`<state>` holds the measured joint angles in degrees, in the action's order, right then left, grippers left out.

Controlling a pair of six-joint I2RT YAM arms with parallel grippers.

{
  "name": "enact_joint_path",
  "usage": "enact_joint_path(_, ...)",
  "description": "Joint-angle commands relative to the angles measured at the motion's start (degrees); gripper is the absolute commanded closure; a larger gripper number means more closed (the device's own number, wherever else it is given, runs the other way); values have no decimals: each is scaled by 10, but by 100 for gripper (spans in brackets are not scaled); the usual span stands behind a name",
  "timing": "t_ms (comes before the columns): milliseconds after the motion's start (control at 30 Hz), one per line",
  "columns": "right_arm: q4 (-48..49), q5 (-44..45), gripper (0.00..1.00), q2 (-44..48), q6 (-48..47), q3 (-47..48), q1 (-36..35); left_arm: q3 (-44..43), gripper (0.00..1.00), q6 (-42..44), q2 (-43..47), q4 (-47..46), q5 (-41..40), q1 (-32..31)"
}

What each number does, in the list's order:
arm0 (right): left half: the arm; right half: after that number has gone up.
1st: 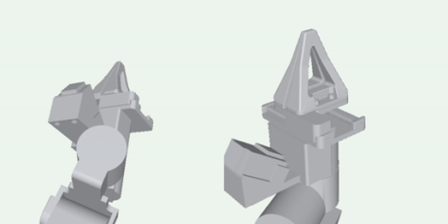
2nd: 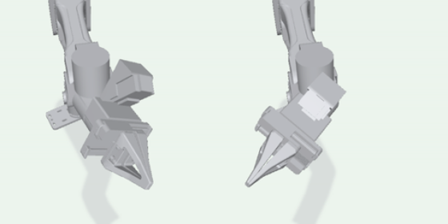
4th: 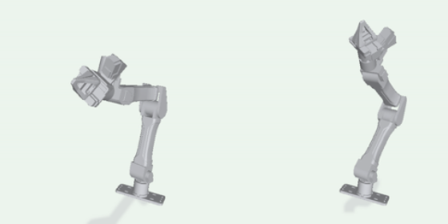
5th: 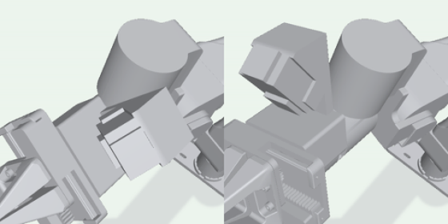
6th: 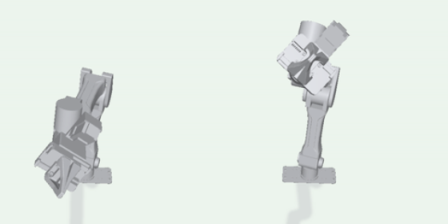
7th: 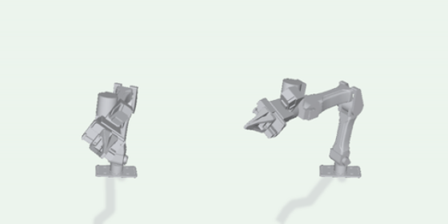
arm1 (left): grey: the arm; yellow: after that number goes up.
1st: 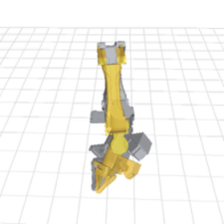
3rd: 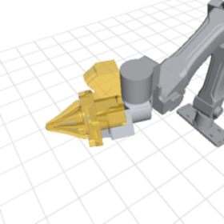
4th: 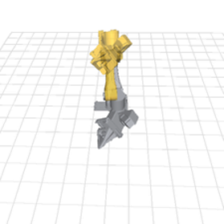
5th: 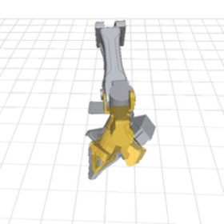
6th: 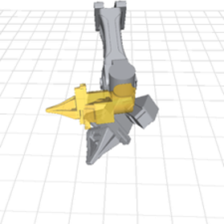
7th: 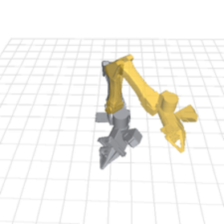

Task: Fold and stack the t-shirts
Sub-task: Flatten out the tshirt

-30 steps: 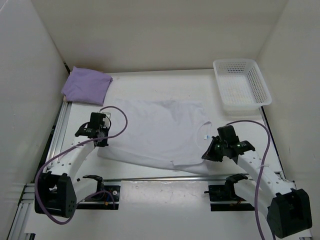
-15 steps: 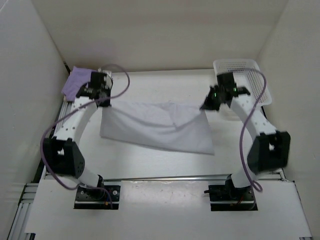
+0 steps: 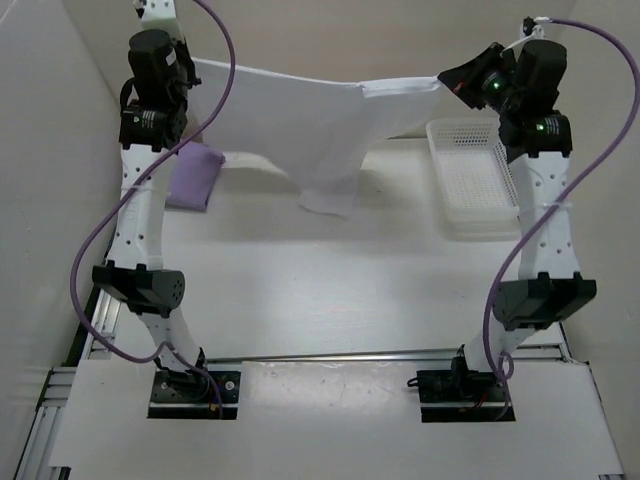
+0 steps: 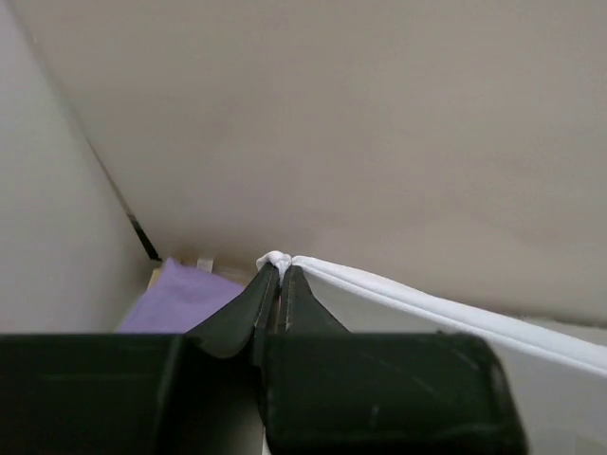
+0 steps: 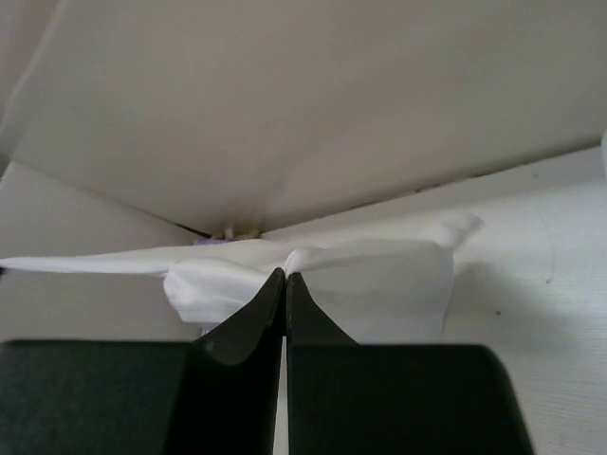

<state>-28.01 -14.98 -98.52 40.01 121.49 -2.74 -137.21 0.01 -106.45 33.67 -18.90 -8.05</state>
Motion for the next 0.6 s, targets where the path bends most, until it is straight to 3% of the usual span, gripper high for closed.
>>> enact_joint_path(0, 8, -14, 100, 24, -35, -40, -3, 98, 90, 0, 61, 3, 18, 7)
enact_joint_path(233, -3, -27, 100, 190, -77, -356, -9, 332, 90, 0, 192, 3, 32, 17)
enact_joint_path(367, -3, -1, 100, 327, -84, -607, -15, 495, 90, 0, 303, 3, 28, 10)
enact_joint_path(567, -91, 23, 100, 540, -44, -815, -35, 750, 90, 0, 470, 31, 23, 4)
